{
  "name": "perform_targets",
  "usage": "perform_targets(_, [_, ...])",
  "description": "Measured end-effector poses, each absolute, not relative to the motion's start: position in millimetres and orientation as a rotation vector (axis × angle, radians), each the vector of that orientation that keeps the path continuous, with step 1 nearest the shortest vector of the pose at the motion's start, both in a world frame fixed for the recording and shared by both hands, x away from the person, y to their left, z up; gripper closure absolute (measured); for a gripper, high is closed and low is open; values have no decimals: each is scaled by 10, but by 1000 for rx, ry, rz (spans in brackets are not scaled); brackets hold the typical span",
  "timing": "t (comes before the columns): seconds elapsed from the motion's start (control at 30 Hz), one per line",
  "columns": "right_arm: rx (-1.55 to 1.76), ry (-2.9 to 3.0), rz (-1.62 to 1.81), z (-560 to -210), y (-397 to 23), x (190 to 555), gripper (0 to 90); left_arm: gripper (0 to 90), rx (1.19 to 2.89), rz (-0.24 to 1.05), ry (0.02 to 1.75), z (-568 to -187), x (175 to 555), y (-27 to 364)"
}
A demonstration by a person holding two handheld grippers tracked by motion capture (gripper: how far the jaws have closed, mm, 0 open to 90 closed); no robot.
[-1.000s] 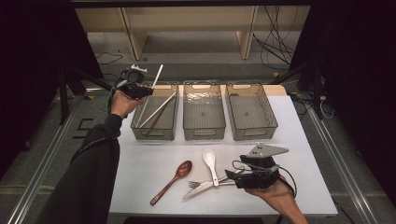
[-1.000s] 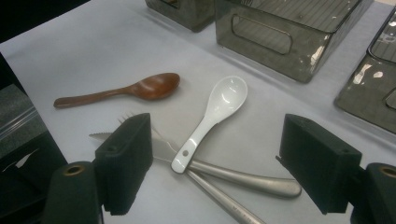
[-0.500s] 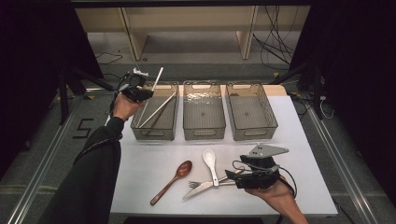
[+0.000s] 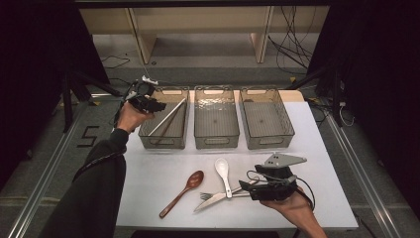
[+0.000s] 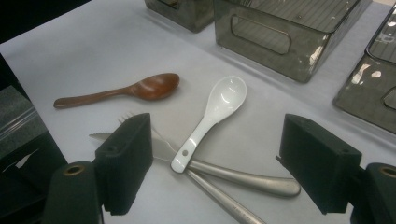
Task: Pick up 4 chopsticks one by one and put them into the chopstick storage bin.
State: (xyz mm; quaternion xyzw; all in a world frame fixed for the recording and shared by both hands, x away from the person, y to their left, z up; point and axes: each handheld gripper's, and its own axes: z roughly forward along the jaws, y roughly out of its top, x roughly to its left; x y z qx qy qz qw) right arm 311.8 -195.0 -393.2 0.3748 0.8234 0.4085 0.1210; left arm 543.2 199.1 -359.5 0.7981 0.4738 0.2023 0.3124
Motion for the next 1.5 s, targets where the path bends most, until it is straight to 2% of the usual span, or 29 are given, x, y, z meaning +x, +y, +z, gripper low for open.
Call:
perform_targets(0.23, [1097, 2402, 1191, -3931, -1949, 3118, 264, 414, 2121, 450, 1225, -3526, 5138, 1948])
perform_targets(0.67, [1103, 2399, 1188, -3937, -1950, 3120, 264, 323, 2091, 310, 1182, -3550, 4545, 1905])
perform_targets(0.77, [1099, 2401, 1185, -3937, -1939, 3114, 264, 312, 2104, 321, 1158, -3551, 4409, 1872])
perform_targets(1.5, [1094, 2408, 1183, -3954, -1944, 3120, 262, 236, 2185, 240, 1118, -3834, 4021, 1742])
